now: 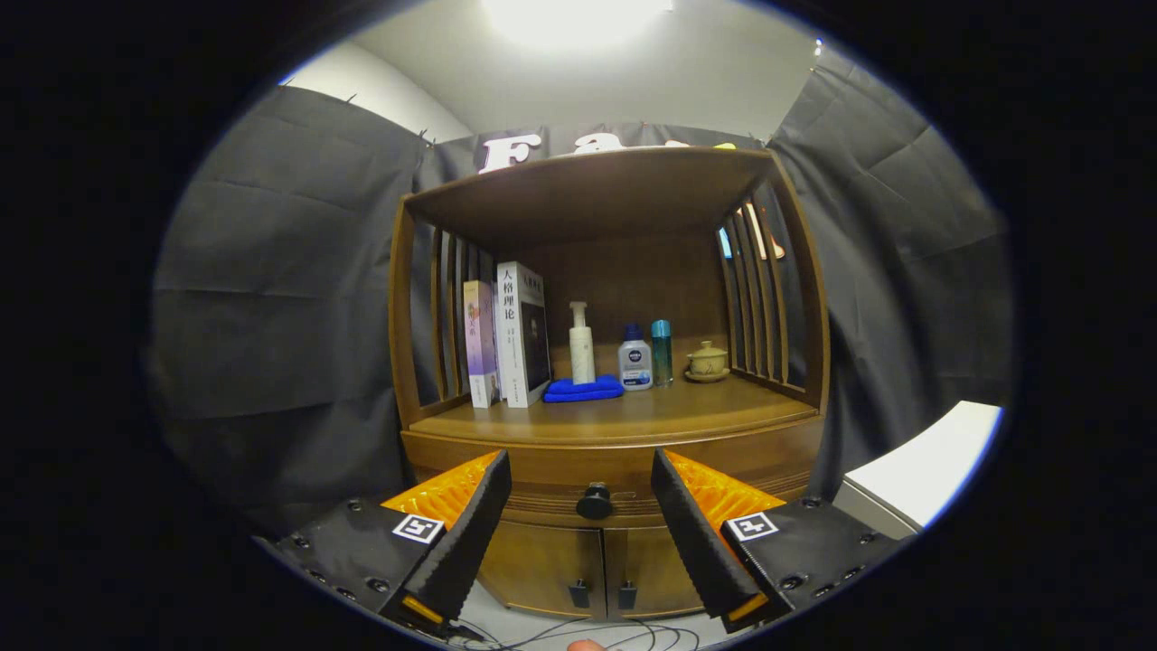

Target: Pull open the drawer, take out the items inside it, and place them on the countertop above the cabinet.

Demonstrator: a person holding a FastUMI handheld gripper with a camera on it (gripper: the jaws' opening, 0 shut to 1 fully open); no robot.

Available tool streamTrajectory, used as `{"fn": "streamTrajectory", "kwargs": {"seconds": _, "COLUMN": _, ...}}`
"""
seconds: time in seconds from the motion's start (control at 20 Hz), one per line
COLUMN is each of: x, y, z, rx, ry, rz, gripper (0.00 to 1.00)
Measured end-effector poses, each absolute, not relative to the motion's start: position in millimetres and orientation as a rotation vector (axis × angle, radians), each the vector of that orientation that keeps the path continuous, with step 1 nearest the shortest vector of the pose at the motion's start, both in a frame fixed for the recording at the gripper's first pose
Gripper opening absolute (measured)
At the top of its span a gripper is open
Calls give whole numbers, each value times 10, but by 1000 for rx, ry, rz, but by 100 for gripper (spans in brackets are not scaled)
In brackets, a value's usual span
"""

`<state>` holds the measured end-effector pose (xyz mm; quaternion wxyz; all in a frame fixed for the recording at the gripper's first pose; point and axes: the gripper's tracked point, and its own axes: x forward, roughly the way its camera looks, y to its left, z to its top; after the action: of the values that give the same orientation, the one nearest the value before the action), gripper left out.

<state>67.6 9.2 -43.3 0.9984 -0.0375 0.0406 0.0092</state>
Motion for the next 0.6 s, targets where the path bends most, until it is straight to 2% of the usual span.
{"fn": "streamTrajectory", "kwargs": {"seconds": 0.6, "x": 1510, "y": 49, "z": -1357, "rx": -61, "ry": 343, "rz": -6, "gripper": 98}}
